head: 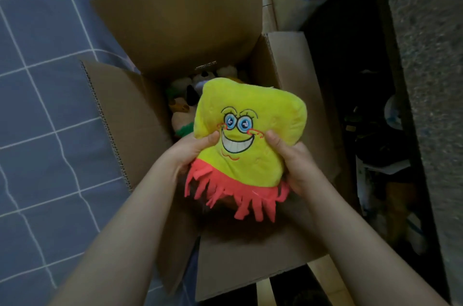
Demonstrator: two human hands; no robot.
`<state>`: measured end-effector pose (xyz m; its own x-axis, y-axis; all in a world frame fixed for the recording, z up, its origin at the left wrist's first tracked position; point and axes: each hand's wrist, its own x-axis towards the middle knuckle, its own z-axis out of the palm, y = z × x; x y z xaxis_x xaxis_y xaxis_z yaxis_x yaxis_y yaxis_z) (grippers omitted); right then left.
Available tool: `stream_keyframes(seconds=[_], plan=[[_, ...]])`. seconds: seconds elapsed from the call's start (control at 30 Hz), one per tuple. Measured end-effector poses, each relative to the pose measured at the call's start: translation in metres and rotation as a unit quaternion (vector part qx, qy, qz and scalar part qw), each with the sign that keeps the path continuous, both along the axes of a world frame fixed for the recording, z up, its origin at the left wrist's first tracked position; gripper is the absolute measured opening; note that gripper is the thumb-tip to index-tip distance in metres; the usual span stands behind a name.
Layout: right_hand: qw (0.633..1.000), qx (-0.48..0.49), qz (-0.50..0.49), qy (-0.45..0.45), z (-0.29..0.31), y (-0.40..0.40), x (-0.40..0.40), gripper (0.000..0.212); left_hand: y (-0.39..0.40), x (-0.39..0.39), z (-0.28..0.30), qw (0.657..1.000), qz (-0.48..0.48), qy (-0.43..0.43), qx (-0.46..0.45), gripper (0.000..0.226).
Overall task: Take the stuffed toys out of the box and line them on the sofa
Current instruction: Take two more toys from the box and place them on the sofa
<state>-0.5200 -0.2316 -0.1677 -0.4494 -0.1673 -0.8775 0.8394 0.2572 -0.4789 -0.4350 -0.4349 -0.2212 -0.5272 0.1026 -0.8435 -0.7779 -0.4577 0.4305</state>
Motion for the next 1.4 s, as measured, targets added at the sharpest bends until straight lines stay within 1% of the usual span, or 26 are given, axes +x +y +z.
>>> stream_keyframes(seconds=[0.03,0.1,0.13,0.17,0.23,0.3,0.33,0.37,0.43,0.47,0.53,0.6,0.63,0.67,0.73,0.8,0.83,0.87,0.93,1.0,1.07,1.13,1.2,1.27,1.33,1.4], plan=[[1.0,-0.006,-0.018,-0.006,-0.001,-0.001,0.0,0.1,0.001,-0.005,0.004,1.0,-0.014,0.006,0.005,0.089],[0.999,0.024,-0.036,0.029,-0.001,-0.002,-0.005,0.077,0.002,-0.01,0.008,0.999,-0.051,0.008,-0.014,0.084],[0.997,0.042,-0.044,0.052,-0.002,0.0,-0.008,0.071,0.005,-0.013,0.009,0.997,-0.071,-0.001,-0.036,0.079],[0.995,0.057,-0.047,0.074,-0.003,0.001,-0.012,0.07,0.008,-0.015,0.011,0.994,-0.089,-0.013,-0.068,0.075],[0.987,0.098,-0.034,0.121,-0.003,0.0,-0.019,0.074,0.014,-0.017,0.002,0.98,-0.099,-0.031,-0.169,0.071],[0.974,0.147,-0.01,0.172,-0.002,-0.002,-0.025,0.08,0.018,-0.016,-0.01,0.949,-0.073,-0.042,-0.304,0.059],[0.967,0.166,0.001,0.196,-0.001,-0.004,-0.029,0.082,0.018,-0.014,-0.018,0.921,-0.086,-0.055,-0.377,0.055],[0.958,0.187,0.016,0.217,0.001,-0.005,-0.032,0.084,0.021,-0.012,-0.023,0.888,-0.129,-0.069,-0.437,0.053],[0.939,0.221,0.066,0.253,0.001,-0.011,-0.037,0.085,0.029,-0.007,-0.031,0.817,-0.241,-0.077,-0.518,0.055],[0.928,0.237,0.096,0.27,-0.002,-0.014,-0.037,0.084,0.034,-0.004,-0.036,0.79,-0.286,-0.065,-0.539,0.056],[0.908,0.259,0.146,0.296,-0.01,-0.022,-0.035,0.08,0.039,-0.003,-0.041,0.747,-0.352,-0.047,-0.562,0.061],[0.897,0.273,0.168,0.306,-0.02,-0.029,-0.033,0.078,0.035,-0.001,-0.046,0.701,-0.42,-0.045,-0.574,0.068],[0.894,0.281,0.176,0.303,-0.025,-0.031,-0.033,0.079,0.032,0.001,-0.047,0.668,-0.465,-0.038,-0.579,0.071],[0.891,0.291,0.18,0.299,-0.03,-0.032,-0.032,0.079,0.03,0.004,-0.049,0.627,-0.511,-0.023,-0.587,0.072],[0.887,0.302,0.182,0.298,-0.035,-0.033,-0.032,0.079,0.023,0.005,-0.052,0.55,-0.585,0.03,-0.596,0.067],[0.885,0.302,0.179,0.305,-0.04,-0.031,-0.031,0.079,0.012,-0.004,-0.056,0.492,-0.633,0.072,-0.594,0.065],[0.886,0.3,0.178,0.307,-0.042,-0.03,-0.031,0.079,0.004,-0.012,-0.058,0.477,-0.655,0.072,-0.582,0.069],[0.887,0.296,0.176,0.308,-0.042,-0.029,-0.03,0.079,-0.005,-0.021,-0.059,0.476,-0.674,0.06,-0.561,0.078],[0.892,0.287,0.168,0.305,-0.045,-0.025,-0.031,0.081,-0.02,-0.039,-0.062,0.489,-0.702,0.041,-0.516,0.104],[0.899,0.278,0.162,0.298,-0.046,-0.022,-0.032,0.082,-0.03,-0.052,-0.066,0.494,-0.72,0.049,-0.485,0.116],[0.903,0.273,0.163,0.291,-0.047,-0.019,-0.033,0.083,-0.038,-0.06,-0.072,0.51,-0.729,0.05,-0.454,0.117],[0.904,0.27,0.163,0.287,-0.048,-0.017,-0.033,0.084,-0.046,-0.066,-0.077,0.529,-0.734,0.031,-0.425,0.117],[0.904,0.269,0.164,0.288,-0.049,-0.014,-0.032,0.083,-0.051,-0.071,-0.084,0.537,-0.734,0.016,-0.416,0.114],[0.905,0.269,0.162,0.288,-0.052,-0.012,-0.03,0.084,-0.051,-0.075,-0.089,0.549,-0.722,0.009,-0.421,0.106],[0.906,0.268,0.158,0.288,-0.053,-0.01,-0.028,0.084,-0.048,-0.079,-0.092,0.573,-0.699,0.003,-0.427,0.097],[0.905,0.267,0.158,0.292,-0.054,-0.008,-0.025,0.083,-0.046,-0.081,-0.089,0.611,-0.67,-0.01,-0.422,0.094]])
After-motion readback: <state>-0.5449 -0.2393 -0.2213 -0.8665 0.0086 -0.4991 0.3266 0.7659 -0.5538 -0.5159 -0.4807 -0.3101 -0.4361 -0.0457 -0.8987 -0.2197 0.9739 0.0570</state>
